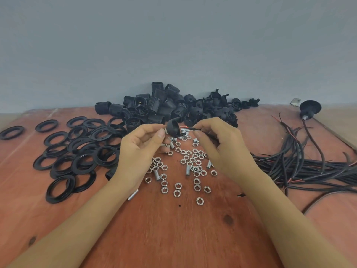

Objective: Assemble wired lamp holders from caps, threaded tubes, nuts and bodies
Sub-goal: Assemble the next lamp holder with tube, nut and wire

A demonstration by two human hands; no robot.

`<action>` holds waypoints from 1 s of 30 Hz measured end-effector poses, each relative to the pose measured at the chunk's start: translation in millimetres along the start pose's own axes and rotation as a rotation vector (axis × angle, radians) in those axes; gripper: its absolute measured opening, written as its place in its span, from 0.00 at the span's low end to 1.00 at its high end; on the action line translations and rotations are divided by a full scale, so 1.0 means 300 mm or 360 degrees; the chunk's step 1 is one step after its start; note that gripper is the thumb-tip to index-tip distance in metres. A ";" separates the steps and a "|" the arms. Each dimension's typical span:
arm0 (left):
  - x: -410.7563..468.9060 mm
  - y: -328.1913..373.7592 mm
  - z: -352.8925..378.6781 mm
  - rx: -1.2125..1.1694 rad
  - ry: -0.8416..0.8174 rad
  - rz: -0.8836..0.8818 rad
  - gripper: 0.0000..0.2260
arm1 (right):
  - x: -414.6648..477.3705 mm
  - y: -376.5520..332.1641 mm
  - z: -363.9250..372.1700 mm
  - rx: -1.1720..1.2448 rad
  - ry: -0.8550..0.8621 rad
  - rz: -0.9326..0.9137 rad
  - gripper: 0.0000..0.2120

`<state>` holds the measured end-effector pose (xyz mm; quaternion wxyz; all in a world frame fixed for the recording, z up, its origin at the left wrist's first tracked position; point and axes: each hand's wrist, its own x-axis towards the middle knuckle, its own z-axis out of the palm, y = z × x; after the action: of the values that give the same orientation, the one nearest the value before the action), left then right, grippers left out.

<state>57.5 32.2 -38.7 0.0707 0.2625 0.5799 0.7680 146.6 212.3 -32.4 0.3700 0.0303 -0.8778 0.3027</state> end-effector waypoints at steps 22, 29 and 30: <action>-0.007 -0.005 -0.008 0.0444 -0.0234 0.0291 0.06 | -0.002 -0.020 -0.006 0.0314 -0.0250 0.0050 0.17; 0.005 0.017 -0.014 0.0247 0.0012 0.0282 0.07 | 0.001 -0.006 -0.020 0.0262 -0.0302 0.0325 0.12; 0.006 0.019 -0.016 0.0233 0.0042 0.0274 0.07 | 0.004 0.000 -0.024 0.0216 -0.0313 0.0340 0.08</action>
<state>54.7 27.1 -33.6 -0.0225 0.3057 0.6107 0.7302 150.3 216.4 -27.6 0.2450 -0.0088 -0.8856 0.3945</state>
